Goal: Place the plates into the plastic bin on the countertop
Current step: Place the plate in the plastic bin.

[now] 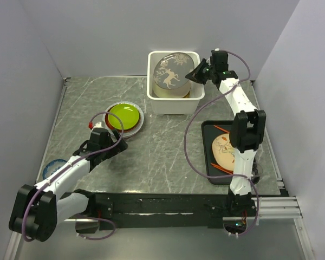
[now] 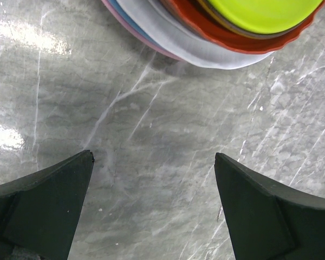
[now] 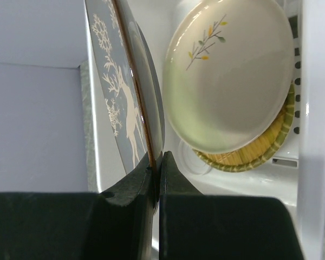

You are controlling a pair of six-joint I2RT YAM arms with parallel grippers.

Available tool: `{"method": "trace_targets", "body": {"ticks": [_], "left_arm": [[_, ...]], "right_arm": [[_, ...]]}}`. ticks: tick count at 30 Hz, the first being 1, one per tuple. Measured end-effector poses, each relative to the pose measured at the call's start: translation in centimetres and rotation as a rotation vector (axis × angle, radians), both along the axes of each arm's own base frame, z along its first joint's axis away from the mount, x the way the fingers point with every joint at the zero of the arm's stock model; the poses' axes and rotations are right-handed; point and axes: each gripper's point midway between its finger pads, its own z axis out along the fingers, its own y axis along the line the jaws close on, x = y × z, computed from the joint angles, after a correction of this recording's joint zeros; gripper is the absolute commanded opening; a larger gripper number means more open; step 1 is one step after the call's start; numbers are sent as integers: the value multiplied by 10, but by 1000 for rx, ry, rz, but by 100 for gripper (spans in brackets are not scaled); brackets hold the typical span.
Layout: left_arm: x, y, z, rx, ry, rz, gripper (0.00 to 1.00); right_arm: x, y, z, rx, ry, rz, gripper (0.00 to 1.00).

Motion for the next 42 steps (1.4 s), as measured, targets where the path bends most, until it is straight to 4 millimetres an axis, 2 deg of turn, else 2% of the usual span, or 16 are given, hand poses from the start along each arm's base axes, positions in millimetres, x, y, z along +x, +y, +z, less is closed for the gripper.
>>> {"method": "trace_targets", "body": {"ticks": [5, 14, 18, 21, 25, 31, 42], "left_arm": [[-1, 0, -3, 6, 13, -1, 99], [5, 0, 3, 9, -5, 0, 99], [5, 0, 1, 13, 4, 0, 99], [5, 0, -1, 15, 10, 1, 99], [5, 0, -1, 16, 9, 1, 99], [5, 1, -2, 17, 12, 2, 99], [5, 1, -4, 19, 18, 2, 99]], "right_arm": [[2, -3, -13, -14, 30, -14, 0], [5, -5, -11, -22, 21, -27, 0], [14, -4, -17, -35, 13, -27, 0], [21, -2, -28, -50, 19, -30, 0], [19, -1, -47, -79, 56, -31, 0], [16, 8, -64, -125, 76, -15, 0], [10, 21, -73, -181, 71, 21, 1]]}}
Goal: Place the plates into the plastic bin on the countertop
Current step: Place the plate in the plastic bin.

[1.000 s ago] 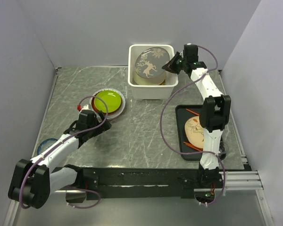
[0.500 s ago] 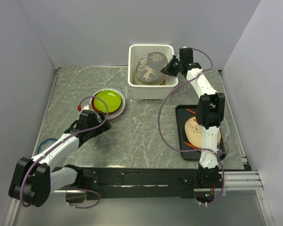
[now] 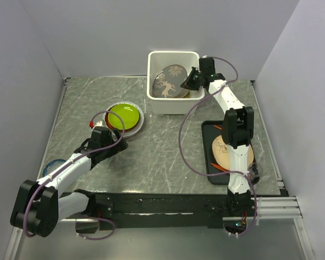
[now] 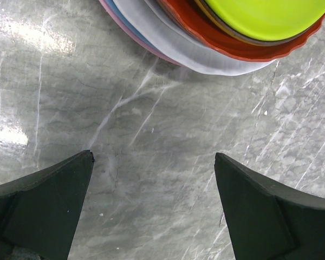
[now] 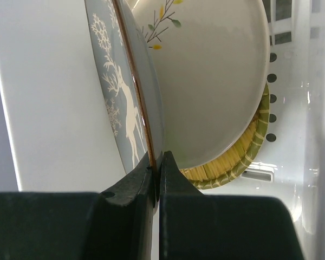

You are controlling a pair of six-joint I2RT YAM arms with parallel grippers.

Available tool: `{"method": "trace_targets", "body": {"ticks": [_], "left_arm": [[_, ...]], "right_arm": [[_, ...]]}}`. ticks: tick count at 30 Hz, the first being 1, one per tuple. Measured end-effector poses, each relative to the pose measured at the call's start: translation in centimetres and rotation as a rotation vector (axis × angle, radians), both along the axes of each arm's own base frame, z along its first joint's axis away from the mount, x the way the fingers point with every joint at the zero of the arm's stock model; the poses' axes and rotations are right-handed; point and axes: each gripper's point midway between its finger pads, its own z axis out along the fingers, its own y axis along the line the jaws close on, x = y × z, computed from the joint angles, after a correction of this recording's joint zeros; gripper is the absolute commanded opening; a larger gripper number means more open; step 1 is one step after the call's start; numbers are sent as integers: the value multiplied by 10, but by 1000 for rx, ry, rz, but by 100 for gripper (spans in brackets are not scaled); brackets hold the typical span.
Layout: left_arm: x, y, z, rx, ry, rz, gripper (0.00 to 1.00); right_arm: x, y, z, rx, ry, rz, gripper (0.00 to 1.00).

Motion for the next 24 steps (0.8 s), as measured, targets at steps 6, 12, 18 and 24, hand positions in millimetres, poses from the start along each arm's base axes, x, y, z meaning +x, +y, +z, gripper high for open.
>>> {"method": "trace_targets", "body": {"ticks": [6, 12, 18, 24], "left_arm": [[0, 0, 0, 0, 0, 0, 99], [0, 1, 0, 2, 0, 2, 99], [0, 1, 2, 3, -7, 5, 100], [1, 1, 9, -3, -31, 6, 99]], "right_arm": [[0, 0, -1, -7, 0, 4, 4], [-1, 0, -1, -8, -2, 9, 13], [-1, 1, -2, -18, -8, 26, 32], [-5, -1, -7, -48, 2, 39, 43]]}}
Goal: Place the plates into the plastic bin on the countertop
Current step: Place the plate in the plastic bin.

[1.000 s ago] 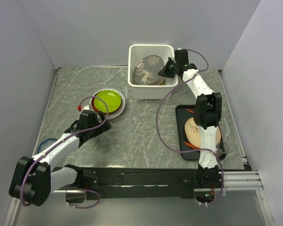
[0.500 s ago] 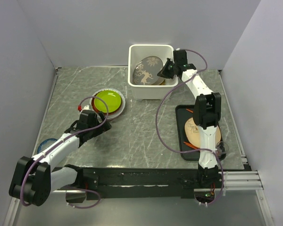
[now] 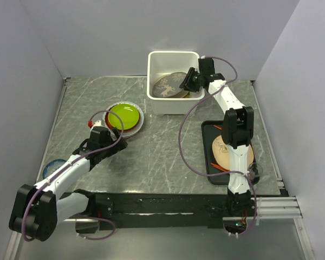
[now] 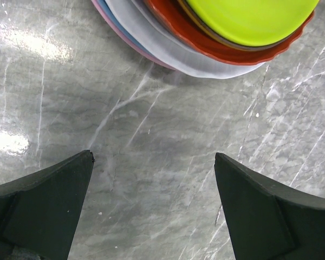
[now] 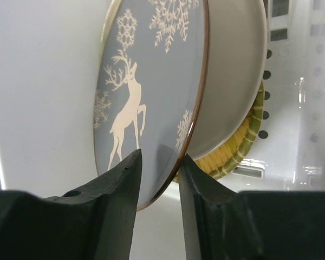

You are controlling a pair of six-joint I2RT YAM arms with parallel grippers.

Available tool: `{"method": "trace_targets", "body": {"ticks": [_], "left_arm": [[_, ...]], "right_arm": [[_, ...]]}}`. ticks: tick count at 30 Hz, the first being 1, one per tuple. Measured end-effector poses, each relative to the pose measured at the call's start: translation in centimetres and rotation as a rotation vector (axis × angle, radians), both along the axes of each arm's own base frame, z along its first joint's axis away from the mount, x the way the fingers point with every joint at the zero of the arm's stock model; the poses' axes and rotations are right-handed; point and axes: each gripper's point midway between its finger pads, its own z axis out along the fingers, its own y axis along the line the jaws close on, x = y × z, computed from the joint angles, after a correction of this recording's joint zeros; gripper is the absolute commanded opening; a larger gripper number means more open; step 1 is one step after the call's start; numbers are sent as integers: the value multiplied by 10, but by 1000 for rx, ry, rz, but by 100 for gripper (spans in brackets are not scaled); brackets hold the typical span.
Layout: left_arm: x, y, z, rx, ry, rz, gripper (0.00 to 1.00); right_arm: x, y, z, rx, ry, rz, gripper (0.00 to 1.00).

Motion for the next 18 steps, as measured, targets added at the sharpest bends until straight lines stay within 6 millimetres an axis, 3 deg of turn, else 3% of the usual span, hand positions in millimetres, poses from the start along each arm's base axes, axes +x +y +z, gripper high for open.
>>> {"method": "trace_targets", "body": {"ticks": [18], "left_arm": [[1, 1, 14, -10, -48, 3, 99]], "right_arm": [[-13, -5, -15, -59, 38, 14, 55]]}}
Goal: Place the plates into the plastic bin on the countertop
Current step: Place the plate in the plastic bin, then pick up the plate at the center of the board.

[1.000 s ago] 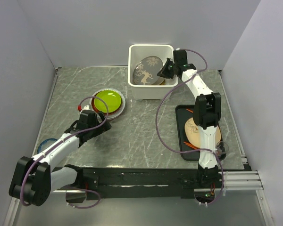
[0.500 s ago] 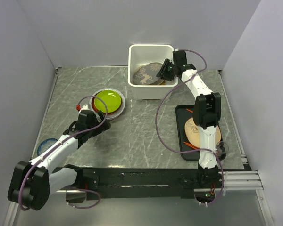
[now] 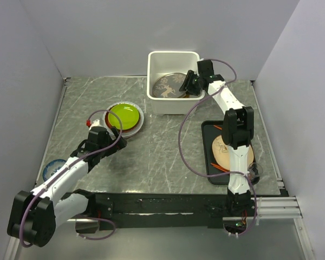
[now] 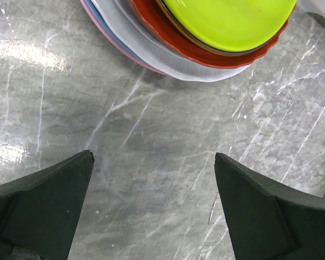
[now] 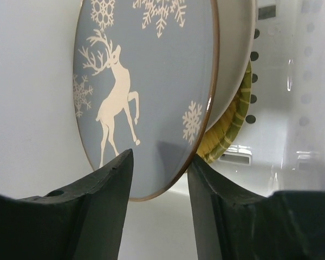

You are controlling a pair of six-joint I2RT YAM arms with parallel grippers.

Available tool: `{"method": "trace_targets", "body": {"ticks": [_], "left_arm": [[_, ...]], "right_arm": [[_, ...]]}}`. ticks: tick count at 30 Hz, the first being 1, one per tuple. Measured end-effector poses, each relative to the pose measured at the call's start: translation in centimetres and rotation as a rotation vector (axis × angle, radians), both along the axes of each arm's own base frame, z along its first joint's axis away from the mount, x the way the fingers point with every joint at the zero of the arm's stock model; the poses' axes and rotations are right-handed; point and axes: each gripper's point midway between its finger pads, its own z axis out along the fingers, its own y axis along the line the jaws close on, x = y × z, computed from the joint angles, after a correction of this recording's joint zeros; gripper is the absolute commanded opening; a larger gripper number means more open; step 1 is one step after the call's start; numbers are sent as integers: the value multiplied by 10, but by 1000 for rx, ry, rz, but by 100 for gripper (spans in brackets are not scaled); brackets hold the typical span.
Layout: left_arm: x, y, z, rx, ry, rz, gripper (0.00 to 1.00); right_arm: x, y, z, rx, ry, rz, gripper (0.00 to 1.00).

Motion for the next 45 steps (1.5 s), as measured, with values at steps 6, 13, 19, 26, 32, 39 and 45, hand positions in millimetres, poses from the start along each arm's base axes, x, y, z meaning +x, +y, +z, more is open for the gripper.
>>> {"method": "trace_targets", "body": {"ticks": [6, 13, 19, 26, 32, 39, 45], "left_arm": [[-3, 1, 2, 1, 1, 0, 99], [-8, 3, 5, 0, 0, 1, 99], [-10, 4, 11, -4, -16, 2, 99], [-12, 5, 15, -6, -23, 5, 99], [-11, 5, 17, -7, -25, 5, 99], [-5, 1, 18, -14, -31, -1, 99], [3, -1, 22, -15, -37, 0, 99]], "right_arm": [[-12, -4, 9, -18, 5, 1, 64], [-27, -9, 49, -12, -58, -9, 72], [-37, -11, 93, 13, -149, -12, 72], [-64, -8, 133, 55, -243, 9, 72], [-99, 3, 165, 84, -318, 50, 72], [-151, 27, 173, 98, -357, 121, 70], [-181, 69, 149, 87, -316, 210, 67]]}}
